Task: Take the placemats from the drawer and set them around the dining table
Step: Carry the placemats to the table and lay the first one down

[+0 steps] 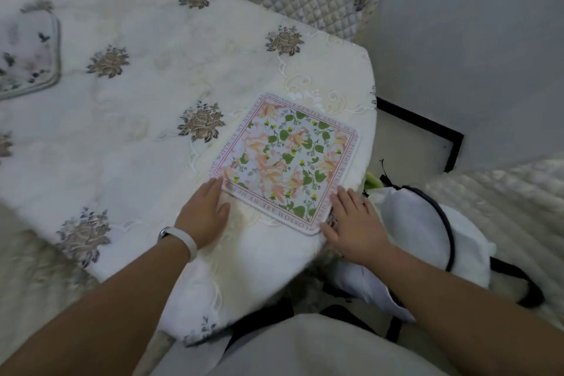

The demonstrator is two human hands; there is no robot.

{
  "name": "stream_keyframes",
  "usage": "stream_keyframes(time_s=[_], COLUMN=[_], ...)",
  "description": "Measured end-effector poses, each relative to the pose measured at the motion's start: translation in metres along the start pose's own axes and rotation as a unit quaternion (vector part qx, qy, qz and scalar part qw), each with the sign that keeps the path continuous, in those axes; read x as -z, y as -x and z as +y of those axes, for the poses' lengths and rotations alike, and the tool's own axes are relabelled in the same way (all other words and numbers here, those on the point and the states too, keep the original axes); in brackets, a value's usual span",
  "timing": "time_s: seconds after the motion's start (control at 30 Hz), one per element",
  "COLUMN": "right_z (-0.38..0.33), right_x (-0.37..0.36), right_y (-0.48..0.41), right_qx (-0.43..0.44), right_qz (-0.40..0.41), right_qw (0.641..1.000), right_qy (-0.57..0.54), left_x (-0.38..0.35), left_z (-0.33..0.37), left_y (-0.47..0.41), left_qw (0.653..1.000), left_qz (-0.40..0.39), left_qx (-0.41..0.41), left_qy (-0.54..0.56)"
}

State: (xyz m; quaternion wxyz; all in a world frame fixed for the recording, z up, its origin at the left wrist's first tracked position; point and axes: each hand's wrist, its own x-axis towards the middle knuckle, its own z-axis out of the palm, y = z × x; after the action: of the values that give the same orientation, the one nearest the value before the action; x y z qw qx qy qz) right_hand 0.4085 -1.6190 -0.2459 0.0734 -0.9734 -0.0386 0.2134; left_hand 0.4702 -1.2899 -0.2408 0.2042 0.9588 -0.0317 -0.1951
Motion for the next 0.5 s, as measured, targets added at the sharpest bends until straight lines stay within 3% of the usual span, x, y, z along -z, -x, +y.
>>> stream_keyframes(time_s=[0.17,0.27,0.5], right_z=[-0.003,-0.015,-0.058], right_x=[0.022,0.039,0.075], right_y=[0.015,0.024,0.041], right_qx=[0.072,0.112,0.243], right_qz=[0.098,0.127,0.084], right_qw=[0.992,0.985,0.966], right_qy=[-0.024,-0.028,-0.018], left_x=[0.001,0.000,0.010], left_z=[0.025,0.036,0.046], left_y=[0.052,0.080,0.140], left_qw=[0.999,0.995,0.987], left_qz=[-0.009,0.032,0.155], left_qx=[-0.040,-0.083,-0.029], left_qy=[0.001,-0.034,-0.037])
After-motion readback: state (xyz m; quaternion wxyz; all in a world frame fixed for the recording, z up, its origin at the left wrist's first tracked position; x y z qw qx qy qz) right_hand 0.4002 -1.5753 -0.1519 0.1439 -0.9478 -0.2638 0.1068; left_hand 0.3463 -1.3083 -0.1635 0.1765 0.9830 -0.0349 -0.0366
